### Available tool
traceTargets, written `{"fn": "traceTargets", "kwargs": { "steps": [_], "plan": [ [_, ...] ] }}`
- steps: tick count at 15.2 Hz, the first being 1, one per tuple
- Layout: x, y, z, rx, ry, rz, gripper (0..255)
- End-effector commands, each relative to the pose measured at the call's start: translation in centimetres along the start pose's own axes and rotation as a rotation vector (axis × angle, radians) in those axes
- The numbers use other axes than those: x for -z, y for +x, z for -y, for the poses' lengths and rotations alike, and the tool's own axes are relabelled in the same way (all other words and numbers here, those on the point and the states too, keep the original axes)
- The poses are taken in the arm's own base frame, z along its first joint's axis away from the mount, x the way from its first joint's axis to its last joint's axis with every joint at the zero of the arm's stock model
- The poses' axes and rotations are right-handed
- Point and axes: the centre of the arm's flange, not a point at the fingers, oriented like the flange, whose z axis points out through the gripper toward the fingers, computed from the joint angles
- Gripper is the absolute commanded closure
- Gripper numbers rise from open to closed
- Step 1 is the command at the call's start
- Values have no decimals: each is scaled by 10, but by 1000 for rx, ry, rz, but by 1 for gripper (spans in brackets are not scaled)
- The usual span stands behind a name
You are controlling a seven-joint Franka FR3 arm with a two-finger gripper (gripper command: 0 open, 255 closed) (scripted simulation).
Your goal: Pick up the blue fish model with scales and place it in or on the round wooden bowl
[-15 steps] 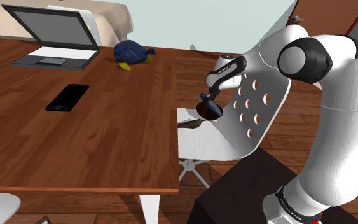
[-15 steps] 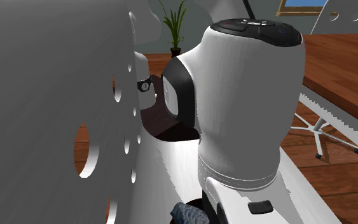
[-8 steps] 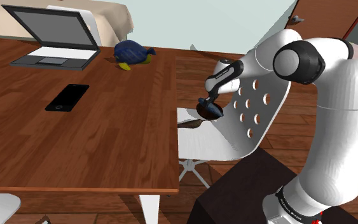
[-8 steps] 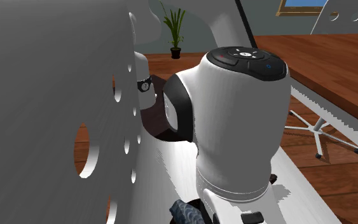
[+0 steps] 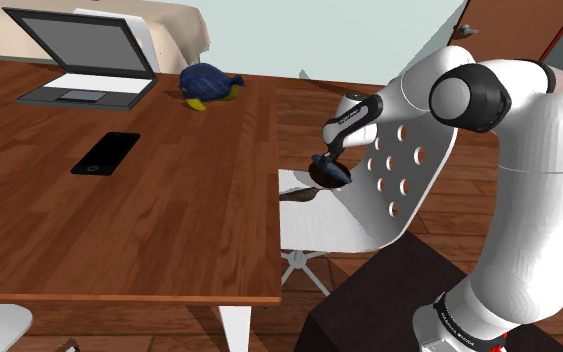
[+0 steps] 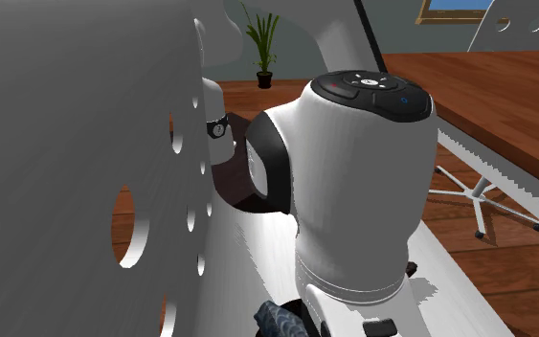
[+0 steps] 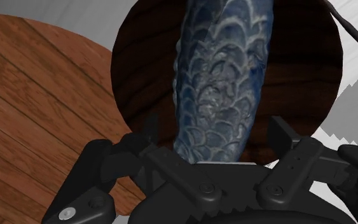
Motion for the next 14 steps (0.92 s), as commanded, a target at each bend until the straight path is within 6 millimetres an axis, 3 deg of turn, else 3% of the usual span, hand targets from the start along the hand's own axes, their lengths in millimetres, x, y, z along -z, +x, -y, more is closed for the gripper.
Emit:
{"fn": "traceTargets", "kwargs": {
  "steps": [1, 2, 6, 14],
  "plan": [
    [0, 0, 0, 0, 0, 0, 0],
    [0, 0, 0, 0, 0, 0, 0],
    [50, 0, 0, 0, 0, 0, 0],
    [50, 0, 0, 0, 0, 0, 0]
  ]
}}
